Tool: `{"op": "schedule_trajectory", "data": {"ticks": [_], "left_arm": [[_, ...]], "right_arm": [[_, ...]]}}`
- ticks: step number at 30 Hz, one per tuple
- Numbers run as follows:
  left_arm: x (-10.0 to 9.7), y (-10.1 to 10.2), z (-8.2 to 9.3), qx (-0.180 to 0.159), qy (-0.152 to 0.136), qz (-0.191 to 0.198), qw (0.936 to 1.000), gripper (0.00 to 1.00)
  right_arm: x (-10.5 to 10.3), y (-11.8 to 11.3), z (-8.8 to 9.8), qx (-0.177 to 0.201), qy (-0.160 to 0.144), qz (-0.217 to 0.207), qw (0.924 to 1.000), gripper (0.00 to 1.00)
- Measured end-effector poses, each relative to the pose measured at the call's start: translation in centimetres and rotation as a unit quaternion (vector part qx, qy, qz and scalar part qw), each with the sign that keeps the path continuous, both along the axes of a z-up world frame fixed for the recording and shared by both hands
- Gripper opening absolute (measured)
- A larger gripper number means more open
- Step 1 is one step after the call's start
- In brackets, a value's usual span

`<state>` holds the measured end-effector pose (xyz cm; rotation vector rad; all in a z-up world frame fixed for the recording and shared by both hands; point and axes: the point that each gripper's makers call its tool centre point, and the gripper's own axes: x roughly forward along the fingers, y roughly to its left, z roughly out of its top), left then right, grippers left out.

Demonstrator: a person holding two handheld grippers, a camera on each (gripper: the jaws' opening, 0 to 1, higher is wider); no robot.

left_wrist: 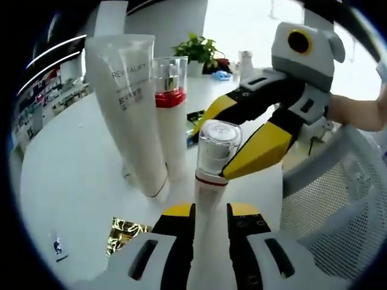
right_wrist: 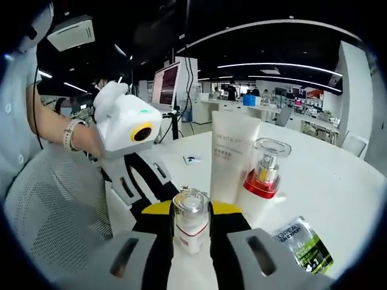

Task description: Arrange the skincare products in the storage area until every visible bottle or jar stands upright without overlapping.

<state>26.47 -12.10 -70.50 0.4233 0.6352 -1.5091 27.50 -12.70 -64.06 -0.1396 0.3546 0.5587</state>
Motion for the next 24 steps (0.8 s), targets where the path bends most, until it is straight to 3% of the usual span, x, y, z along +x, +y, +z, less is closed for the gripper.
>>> {"op": "schedule_trajectory", "data": {"ticks": [7, 10, 13, 15, 22, 24], "left_arm": [[0.0, -0.6, 0.0, -0.003, 0.008, 0.000, 1.0000, 0.17], [0.1, -0.8, 0.0, -0.003, 0.009, 0.006, 0.9999, 0.18], [0.2, -1.0, 0.1, -0.004, 0.011, 0.010, 0.9999, 0.18], [0.2, -1.2, 0.2, -0.005, 0.010, 0.010, 0.9999, 0.18], [-0.4, -1.7, 0.2, -0.007, 0.009, 0.018, 0.9998, 0.17], [-0.4, -1.7, 0.0, -0.003, 0.003, 0.018, 0.9998, 0.17]], "right_arm": [[0.6, -1.7, 0.0, 0.000, 0.004, -0.016, 0.9999, 0.22], [0.6, -1.8, 0.0, 0.004, 0.009, -0.017, 0.9998, 0.22], [0.5, -1.9, -0.1, -0.002, 0.012, -0.017, 0.9998, 0.30], [0.2, -1.9, -0.2, -0.004, 0.010, -0.017, 0.9998, 0.28], [-1.3, -1.9, -2.0, 0.006, 0.031, -0.015, 0.9994, 0.27], [-1.7, -2.3, -2.8, -0.007, 0.038, -0.019, 0.9991, 0.27]]}}
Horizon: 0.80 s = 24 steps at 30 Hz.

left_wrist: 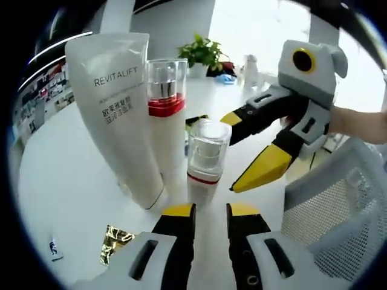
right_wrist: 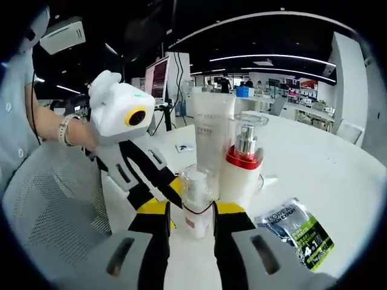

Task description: Arrange the skincare products in the storage area until every visible bottle or jar stands upright without overlapping.

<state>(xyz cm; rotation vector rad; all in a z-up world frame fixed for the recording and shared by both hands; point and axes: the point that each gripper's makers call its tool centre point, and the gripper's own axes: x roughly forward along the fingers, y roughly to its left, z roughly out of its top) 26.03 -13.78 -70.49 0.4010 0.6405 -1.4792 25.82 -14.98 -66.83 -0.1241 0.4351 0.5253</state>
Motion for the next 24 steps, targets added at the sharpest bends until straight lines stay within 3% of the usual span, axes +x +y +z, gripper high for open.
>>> {"op": "schedule_trajectory", "data": {"ticks": [8, 24], "left_arm": [[0.6, -0.5, -0.1, -0.001, 0.002, 0.019, 0.9998, 0.13], [2.2, -1.4, 0.1, -0.005, 0.000, 0.050, 0.9987, 0.09]], "right_arm": [[0.5, -0.6, -2.5, -0.011, 0.031, -0.009, 0.9994, 0.15], [1.4, -1.6, -2.9, -0.016, 0.036, -0.020, 0.9990, 0.10]]}}
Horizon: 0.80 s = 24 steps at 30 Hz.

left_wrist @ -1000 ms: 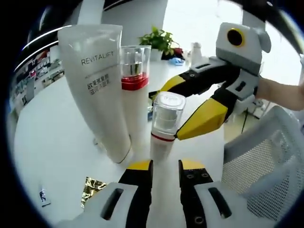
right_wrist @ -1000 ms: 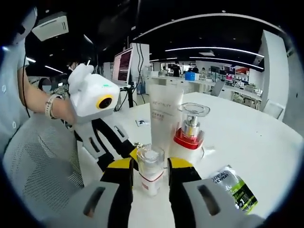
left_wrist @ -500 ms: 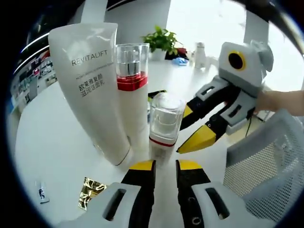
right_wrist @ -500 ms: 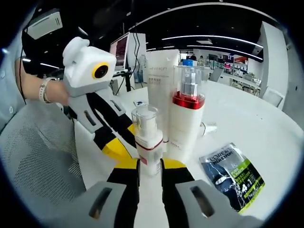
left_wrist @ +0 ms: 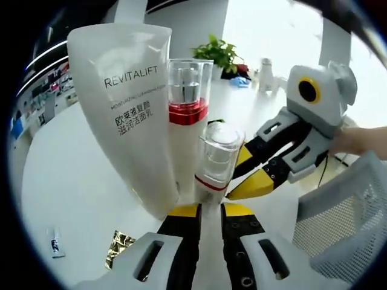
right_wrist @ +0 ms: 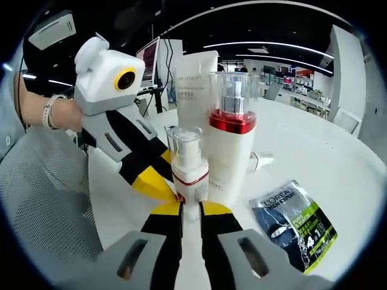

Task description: Arrange the skincare products in the storage area until every visible bottle or jar stands upright without overlapping.

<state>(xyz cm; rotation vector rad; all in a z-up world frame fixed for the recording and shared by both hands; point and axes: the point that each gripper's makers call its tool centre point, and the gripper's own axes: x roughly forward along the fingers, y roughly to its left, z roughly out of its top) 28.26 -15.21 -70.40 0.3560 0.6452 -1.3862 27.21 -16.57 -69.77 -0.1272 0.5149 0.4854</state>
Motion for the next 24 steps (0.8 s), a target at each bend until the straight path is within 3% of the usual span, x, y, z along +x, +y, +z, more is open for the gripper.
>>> {"op": "schedule_trajectory", "data": {"ticks": [20, 24], "left_arm": [[0.42, -0.26, -0.20, 0.003, -0.002, 0.007, 1.0000, 0.09], [0.34, 0.36, 0.43, 0.001, -0.004, 0.004, 1.0000, 0.09]], "right_arm": [[0.36, -0.63, 0.05, 0.000, 0.004, -0.011, 0.9999, 0.08], [-0.08, -0.59, 0.52, -0.001, 0.003, -0.013, 0.9999, 0.09]]}}
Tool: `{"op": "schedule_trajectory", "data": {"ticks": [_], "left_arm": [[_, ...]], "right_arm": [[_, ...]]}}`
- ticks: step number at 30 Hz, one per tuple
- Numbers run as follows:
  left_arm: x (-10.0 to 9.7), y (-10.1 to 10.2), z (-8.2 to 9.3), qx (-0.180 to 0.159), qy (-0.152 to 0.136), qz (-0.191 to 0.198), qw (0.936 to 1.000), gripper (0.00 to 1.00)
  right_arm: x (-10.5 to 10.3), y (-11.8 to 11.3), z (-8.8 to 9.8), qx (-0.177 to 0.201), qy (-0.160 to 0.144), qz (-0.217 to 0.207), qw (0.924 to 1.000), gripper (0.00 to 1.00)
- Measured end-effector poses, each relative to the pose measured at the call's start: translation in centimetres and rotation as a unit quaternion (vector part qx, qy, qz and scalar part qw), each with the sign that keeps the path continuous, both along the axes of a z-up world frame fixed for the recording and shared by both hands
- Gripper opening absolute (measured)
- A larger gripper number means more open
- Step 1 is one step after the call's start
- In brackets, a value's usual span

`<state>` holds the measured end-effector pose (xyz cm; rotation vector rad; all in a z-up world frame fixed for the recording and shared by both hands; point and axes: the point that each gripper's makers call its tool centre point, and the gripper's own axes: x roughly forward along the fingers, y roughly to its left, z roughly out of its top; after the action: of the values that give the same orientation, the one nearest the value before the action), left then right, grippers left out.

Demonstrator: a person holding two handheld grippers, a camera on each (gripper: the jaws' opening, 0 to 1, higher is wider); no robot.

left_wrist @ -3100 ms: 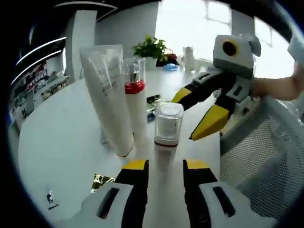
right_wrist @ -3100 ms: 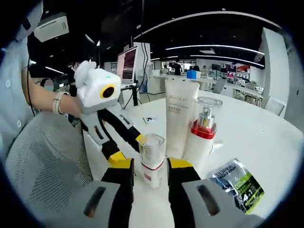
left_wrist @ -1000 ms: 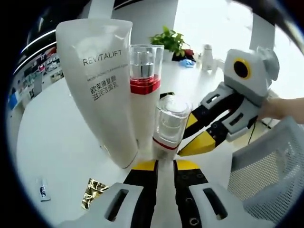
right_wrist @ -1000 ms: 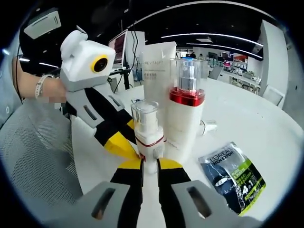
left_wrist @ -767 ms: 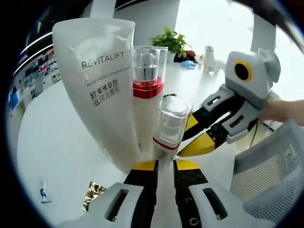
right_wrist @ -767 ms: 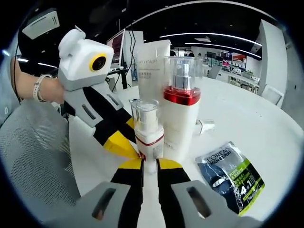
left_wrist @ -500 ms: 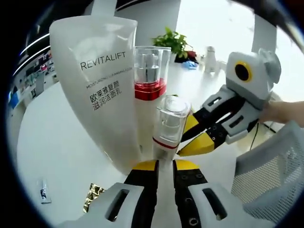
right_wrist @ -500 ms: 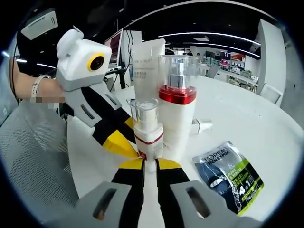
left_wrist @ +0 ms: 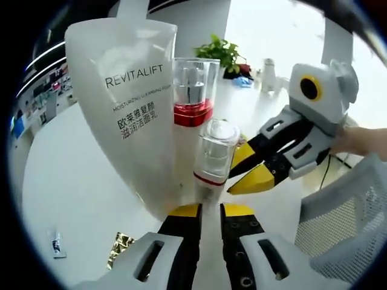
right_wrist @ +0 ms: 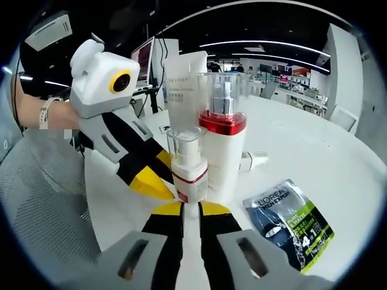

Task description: Arrange the skincare products in the storage area until every visible bottle or jar stands upright without overlapping.

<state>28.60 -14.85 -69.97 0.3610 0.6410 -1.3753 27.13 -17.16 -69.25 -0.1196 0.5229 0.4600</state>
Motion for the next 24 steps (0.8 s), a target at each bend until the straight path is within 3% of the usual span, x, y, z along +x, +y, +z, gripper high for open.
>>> {"op": "schedule_trajectory", "data": {"ticks": [14, 24], "left_arm": [[1.2, 3.8, 2.9, -0.005, -0.025, 0.013, 0.9996, 0.13], [2.0, 6.9, 4.7, -0.005, -0.034, 0.030, 0.9990, 0.24]], "right_arm": [[-1.1, 0.3, 3.7, 0.004, -0.017, -0.029, 0.9994, 0.13], [-1.9, 0.7, 6.3, -0.005, 0.003, -0.059, 0.9982, 0.23]]}}
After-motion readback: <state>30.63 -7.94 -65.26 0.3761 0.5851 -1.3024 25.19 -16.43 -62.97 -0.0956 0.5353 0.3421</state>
